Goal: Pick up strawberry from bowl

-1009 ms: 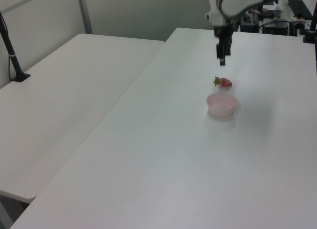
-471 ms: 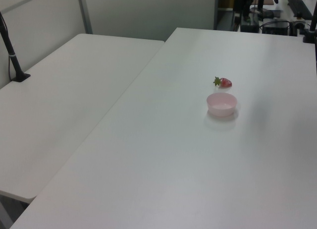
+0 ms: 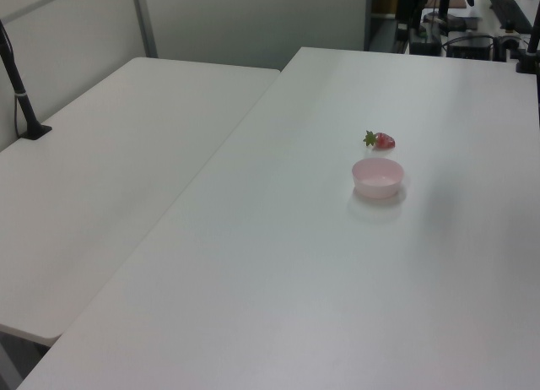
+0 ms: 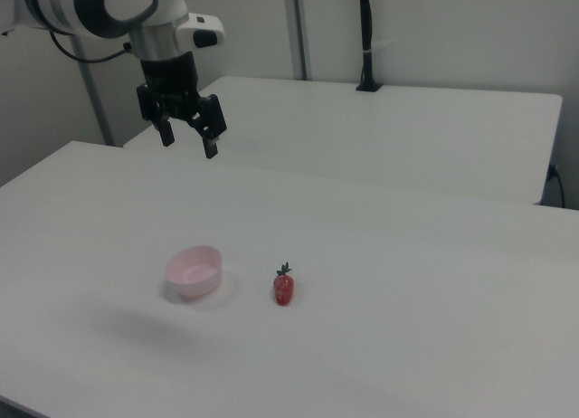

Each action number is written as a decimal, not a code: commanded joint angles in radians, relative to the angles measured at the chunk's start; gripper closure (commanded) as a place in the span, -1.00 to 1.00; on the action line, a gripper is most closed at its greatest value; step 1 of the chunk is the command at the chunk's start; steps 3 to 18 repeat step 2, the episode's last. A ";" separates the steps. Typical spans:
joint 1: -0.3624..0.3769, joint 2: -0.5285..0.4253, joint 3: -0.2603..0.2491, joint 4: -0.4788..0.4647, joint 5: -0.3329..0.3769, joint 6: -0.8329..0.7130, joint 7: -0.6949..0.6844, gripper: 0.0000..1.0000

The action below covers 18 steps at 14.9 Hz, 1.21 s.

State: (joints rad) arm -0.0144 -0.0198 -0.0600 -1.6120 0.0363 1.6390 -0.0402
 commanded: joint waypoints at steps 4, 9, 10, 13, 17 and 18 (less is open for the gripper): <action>0.025 -0.014 -0.023 -0.025 -0.015 0.033 -0.032 -1.00; 0.025 -0.014 -0.023 -0.025 -0.015 0.033 -0.032 -1.00; 0.025 -0.014 -0.023 -0.025 -0.015 0.033 -0.032 -1.00; 0.025 -0.014 -0.023 -0.025 -0.015 0.033 -0.032 -1.00; 0.025 -0.014 -0.023 -0.025 -0.015 0.033 -0.032 -1.00; 0.025 -0.014 -0.023 -0.025 -0.015 0.033 -0.032 -1.00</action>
